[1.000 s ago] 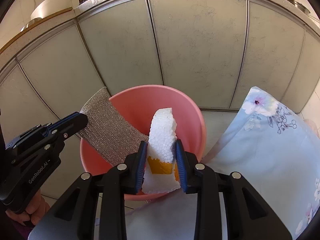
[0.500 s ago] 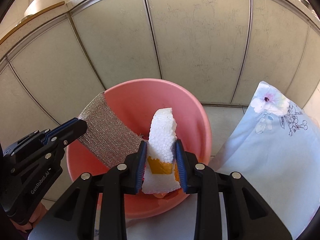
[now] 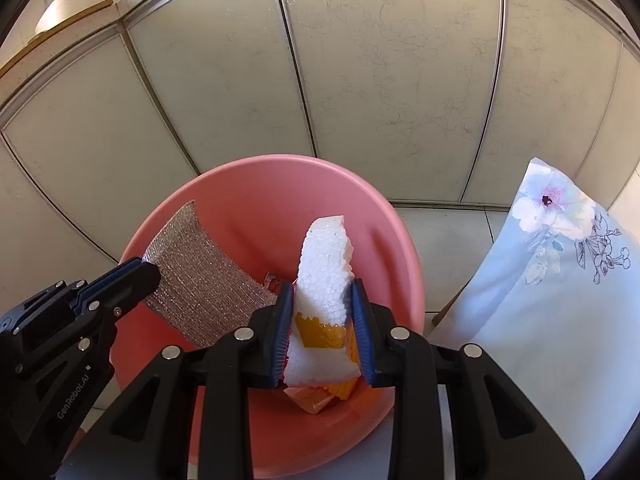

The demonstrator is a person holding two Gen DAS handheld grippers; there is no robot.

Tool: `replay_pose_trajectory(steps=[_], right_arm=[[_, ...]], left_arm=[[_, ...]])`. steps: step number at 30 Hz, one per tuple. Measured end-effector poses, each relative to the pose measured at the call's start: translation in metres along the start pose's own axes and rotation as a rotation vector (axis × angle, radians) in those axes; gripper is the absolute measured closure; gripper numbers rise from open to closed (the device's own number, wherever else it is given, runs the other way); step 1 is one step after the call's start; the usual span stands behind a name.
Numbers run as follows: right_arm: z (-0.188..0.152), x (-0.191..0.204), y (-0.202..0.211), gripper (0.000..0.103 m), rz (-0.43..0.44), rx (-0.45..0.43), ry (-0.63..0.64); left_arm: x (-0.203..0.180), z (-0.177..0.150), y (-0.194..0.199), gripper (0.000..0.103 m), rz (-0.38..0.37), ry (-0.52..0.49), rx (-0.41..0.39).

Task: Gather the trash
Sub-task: 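Lower both grippers into the bucket and open them to drop the pad and foam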

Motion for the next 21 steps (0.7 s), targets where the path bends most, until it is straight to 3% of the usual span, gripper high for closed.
replay_pose_trajectory(steps=[16,21], right_arm=[[-0.001,-0.003,-0.002,0.073,0.017,0.001,-0.028],[-0.003,-0.003,-0.001,0.073,0.044,-0.001,-0.028]], left_arm=[[0.003,0.005,0.003,0.092,-0.012,0.022,-0.012],[0.006,0.006,0.009,0.080,-0.022,0.042,-0.018]])
Point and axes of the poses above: each gripper's, at about its wrist camera, not at the fingertips, and y roughly against the way its jaws point, x to its left, z to its top, the point moved 3 cm from there along -y, roughly the way its jaws point, and after that the axes turned 12 degrees about -z, right-handed, at the moved point
